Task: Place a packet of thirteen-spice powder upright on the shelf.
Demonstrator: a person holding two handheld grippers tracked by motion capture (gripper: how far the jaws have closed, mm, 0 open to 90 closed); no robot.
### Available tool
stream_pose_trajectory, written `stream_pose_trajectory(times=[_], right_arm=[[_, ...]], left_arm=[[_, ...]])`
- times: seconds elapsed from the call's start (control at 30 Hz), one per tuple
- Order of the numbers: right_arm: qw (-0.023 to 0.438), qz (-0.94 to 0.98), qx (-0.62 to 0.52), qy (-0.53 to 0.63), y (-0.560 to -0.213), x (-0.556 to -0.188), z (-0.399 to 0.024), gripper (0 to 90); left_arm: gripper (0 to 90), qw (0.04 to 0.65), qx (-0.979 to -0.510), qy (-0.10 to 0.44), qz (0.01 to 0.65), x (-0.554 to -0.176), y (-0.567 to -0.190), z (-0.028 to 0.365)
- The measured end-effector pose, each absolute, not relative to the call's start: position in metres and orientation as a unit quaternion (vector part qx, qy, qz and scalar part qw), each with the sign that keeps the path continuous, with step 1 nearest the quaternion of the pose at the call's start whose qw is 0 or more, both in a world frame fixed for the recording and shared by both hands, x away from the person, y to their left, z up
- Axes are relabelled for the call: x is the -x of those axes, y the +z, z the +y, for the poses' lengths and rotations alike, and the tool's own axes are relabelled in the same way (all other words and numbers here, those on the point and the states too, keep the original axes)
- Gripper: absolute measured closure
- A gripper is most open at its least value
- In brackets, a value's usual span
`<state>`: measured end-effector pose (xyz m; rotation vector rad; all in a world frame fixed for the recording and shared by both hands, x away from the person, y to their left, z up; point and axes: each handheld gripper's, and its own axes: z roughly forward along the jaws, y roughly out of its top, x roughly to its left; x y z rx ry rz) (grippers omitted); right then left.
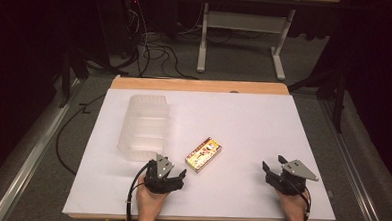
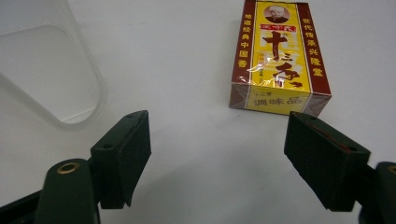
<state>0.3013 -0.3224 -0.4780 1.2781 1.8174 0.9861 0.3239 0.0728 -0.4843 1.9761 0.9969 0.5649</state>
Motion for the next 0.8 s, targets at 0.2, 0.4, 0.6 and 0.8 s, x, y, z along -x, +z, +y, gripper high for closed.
stream_pose_trajectory(times=[0.2, 0.4, 0.6, 0.8], right_arm=[[0.35, 0.704, -0.491, 0.376, -0.4781, -0.3017, -0.3221, 36.6], [0.35, 0.708, -0.491, 0.368, -0.4785, -0.3026, -0.32, 35.6], [0.35, 0.708, -0.491, 0.368, -0.4785, -0.3026, -0.3199, 35.6], [0.35, 0.708, -0.492, 0.367, -0.4783, -0.3028, -0.3202, 35.3]], left_arm=[[23.7, 0.414, -0.788, 0.226, 0.395, -0.3237, -0.4842, 0.0725], [23.6, 0.413, -0.789, 0.229, 0.392, -0.3231, -0.4842, 0.0719], [23.5, 0.421, -0.784, 0.232, 0.392, -0.3219, -0.4837, 0.0734], [23.6, 0.422, -0.784, 0.235, 0.389, -0.3211, -0.4835, 0.0726]])
